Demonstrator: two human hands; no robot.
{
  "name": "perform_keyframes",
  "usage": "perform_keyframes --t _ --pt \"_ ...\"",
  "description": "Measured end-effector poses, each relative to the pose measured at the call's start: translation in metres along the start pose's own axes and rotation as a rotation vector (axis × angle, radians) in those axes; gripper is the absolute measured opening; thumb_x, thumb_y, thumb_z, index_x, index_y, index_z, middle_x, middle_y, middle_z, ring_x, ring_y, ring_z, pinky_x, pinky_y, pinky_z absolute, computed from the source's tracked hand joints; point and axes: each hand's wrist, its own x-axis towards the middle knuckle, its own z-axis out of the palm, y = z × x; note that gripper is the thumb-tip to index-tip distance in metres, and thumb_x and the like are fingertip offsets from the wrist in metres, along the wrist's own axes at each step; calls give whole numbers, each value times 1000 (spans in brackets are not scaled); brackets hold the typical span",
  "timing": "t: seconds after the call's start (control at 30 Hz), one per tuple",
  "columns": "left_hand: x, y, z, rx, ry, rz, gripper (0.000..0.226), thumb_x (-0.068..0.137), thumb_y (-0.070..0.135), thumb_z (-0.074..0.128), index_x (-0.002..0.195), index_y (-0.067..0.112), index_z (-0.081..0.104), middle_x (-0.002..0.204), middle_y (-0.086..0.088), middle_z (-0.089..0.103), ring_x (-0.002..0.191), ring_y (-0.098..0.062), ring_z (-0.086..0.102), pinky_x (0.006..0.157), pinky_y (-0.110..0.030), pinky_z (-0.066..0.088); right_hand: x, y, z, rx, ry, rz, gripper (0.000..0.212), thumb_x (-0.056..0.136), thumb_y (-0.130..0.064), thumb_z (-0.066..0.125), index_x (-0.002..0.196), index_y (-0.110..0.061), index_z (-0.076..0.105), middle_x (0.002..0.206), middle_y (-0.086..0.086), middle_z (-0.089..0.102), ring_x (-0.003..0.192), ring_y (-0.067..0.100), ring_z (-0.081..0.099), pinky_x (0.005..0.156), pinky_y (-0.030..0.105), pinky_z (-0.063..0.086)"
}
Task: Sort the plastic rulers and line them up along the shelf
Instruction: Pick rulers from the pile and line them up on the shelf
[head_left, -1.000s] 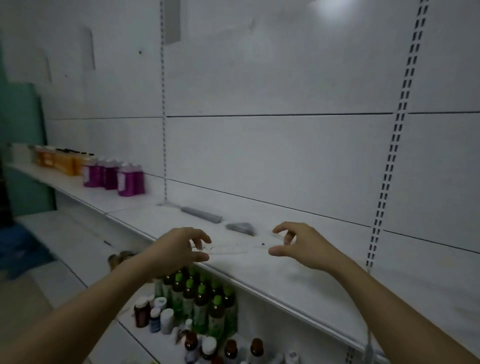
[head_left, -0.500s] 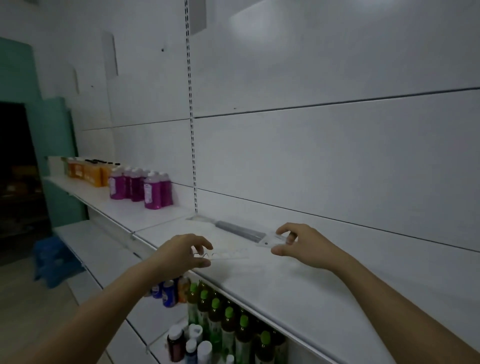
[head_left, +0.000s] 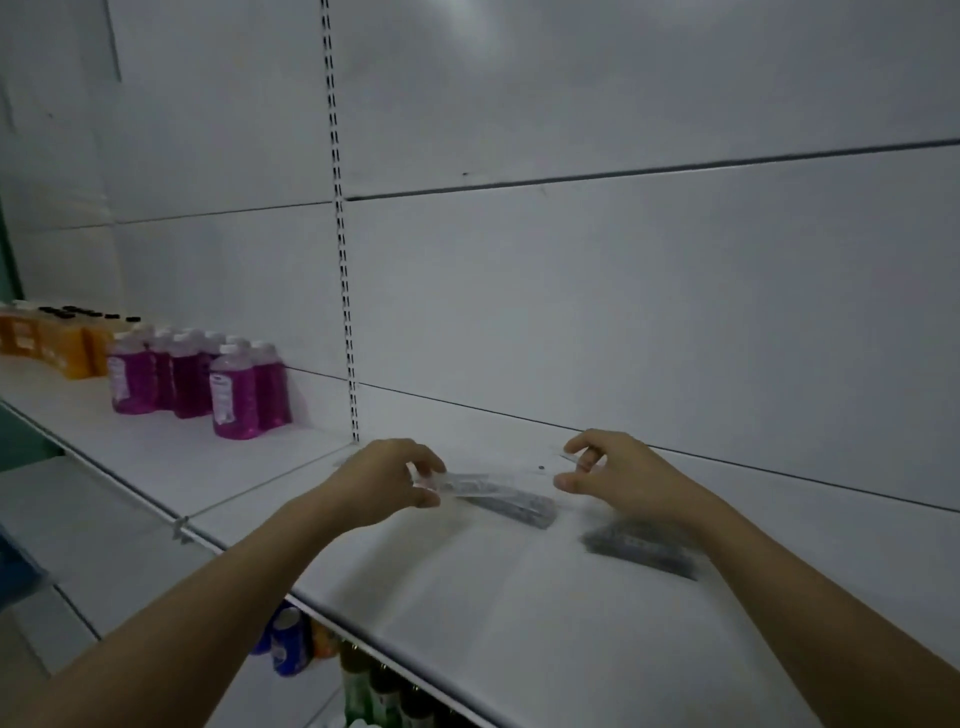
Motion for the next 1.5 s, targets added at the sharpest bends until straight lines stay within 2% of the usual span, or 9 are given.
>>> perform_keyframes --t 0.23,0.37,0.5,0.63,0.83,0.93,1.13,1.33,1.5 --pt "89 -42 34 -11 -144 218 30 80 32 74 109 32 65 109 12 58 90 -7 58 84 -26 49 33 4 18 -79 103 134 42 81 -40 74 117 -22 61 98 -5 62 86 7 59 73 17 44" --pt "129 -51 50 12 -207 361 31 82 32 70 113 31 66 112 12 58 92 -7 55 83 -22 46 43 1 23 -66 177 202 42 79 -39 76 115 -22 62 95 -7 62 82 7 61 82 28 52" --pt "150 -50 65 34 -284 471 32 83 35 69 115 30 67 116 9 61 98 -9 56 88 -24 46 42 -4 31 -85 234 261 38 80 -40 76 113 -27 62 96 -8 62 81 6 61 76 21 50" --pt "159 -47 73 34 -335 555 34 80 33 73 113 28 68 113 8 62 97 -10 55 88 -24 46 41 -4 40 -59 271 292 39 78 -39 77 112 -26 63 94 -8 64 75 3 60 77 23 51" --pt "166 -48 80 -29 -376 555 37 74 31 79 110 28 70 107 7 65 91 -8 57 79 -17 44 48 -4 44 -81 266 273 37 78 -38 78 111 -27 63 94 -10 62 75 0 57 72 17 46" --pt "159 -48 75 -44 -369 525 44 73 36 79 115 28 67 109 9 63 94 -7 56 84 -18 45 56 -4 43 -92 219 239 40 79 -42 76 113 -27 63 94 -12 62 75 -1 58 68 13 43" --pt "128 -77 53 -40 -261 433 43 80 52 68 120 35 61 116 11 61 103 -7 56 94 -28 46 81 -20 68 24 174 155 42 81 -31 77 117 -16 62 93 -4 62 71 7 61 67 19 53" --pt "90 -135 33 -12 -214 425 35 89 52 57 122 41 57 123 20 55 114 0 47 101 -23 37 109 -53 105 18 107 106 43 80 -39 76 116 -21 60 95 -6 65 72 3 58 67 16 43" --pt "74 -180 21 19 -252 458 44 89 61 49 128 41 53 134 23 48 125 4 39 108 -21 30 142 -83 143 -29 99 82 42 79 -40 76 113 -21 61 94 -4 66 73 2 56 65 15 41"
